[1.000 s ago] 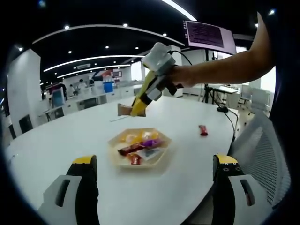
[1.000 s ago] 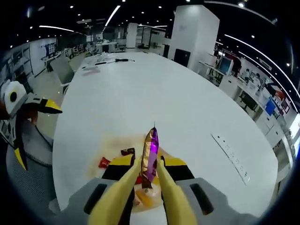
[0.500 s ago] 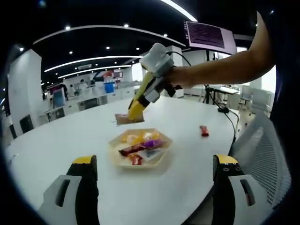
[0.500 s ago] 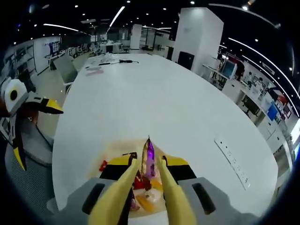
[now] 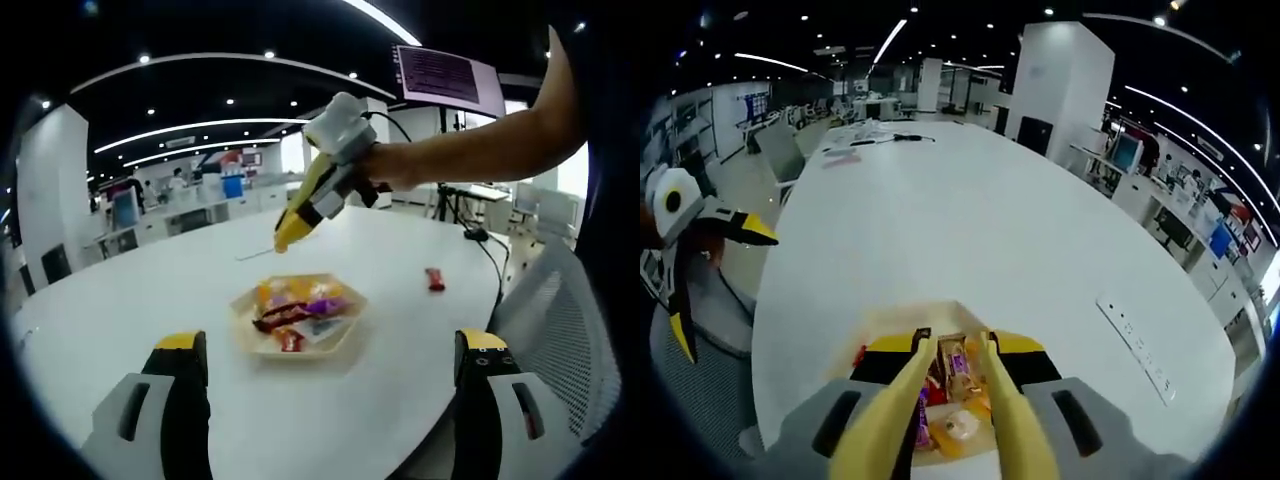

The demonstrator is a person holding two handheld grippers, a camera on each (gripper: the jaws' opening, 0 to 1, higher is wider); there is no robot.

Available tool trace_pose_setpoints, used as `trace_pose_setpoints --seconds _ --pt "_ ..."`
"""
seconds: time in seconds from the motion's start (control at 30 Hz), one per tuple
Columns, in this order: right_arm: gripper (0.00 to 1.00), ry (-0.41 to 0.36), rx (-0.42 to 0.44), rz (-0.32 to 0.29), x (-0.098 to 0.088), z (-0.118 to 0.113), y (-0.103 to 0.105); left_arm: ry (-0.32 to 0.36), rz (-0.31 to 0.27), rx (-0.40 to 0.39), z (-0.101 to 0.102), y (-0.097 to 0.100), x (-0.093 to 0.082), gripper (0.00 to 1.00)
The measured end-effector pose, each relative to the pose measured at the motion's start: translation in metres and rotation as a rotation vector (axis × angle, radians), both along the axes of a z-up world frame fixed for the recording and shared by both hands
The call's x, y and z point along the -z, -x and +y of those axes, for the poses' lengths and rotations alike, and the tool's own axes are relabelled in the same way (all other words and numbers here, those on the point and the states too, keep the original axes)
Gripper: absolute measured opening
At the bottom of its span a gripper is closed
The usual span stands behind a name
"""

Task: Place the target food into the container with the food tongs after gripping and lifting it, then release it inside without dropping or visibly crushing the food.

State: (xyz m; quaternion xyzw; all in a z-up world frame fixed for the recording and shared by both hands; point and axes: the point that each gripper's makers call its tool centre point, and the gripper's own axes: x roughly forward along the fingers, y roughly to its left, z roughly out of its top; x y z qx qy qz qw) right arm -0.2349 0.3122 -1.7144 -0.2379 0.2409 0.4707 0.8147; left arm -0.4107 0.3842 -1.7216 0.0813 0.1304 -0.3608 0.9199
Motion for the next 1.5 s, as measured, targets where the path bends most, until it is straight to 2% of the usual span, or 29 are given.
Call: trace_pose_setpoints --seconds 0.23,0.33,0.6,1.13,1.23,1.33,1.43,1.5 --pt "0.26 -0.038 -0.007 -0.033 -0.009 -0.003 0.005 -0.004 0.004 0.004 -0.001 0.001 0.001 1.0" --pt "0.26 -0.058 -0.022 -0.042 -0.018 -0.008 0.008 -0.005 0.005 0.007 -0.002 0.001 0.002 1.0" --pt "0.27 -0.052 0.0 -0.04 -0.017 -0.037 0.015 0.004 0.013 0.006 -0.001 0.001 0.002 1.0" --pt "0.28 -0.063 0.153 -0.026 -0.006 -0.134 0.042 0.056 0.036 -0.021 0.003 -0.003 -0.003 1.0" --pt "0.28 -0.063 0.184 -0.037 -0.006 -0.152 0.046 0.082 0.087 -0.01 0.001 -0.002 0.002 1.0" --pt "0.28 -0.074 0.201 -0.044 -0.009 -0.169 0.053 0.047 0.079 0.009 0.0 -0.002 0.003 1.0" --pt "0.28 -0.077 0.213 -0.054 -0.01 -0.183 0.059 -0.016 0.061 0.033 0.0 -0.005 0.006 1.0" --pt "0.28 -0.083 0.222 -0.058 -0.01 -0.19 0.064 -0.029 0.052 0.041 -0.001 -0.009 0.006 1.0"
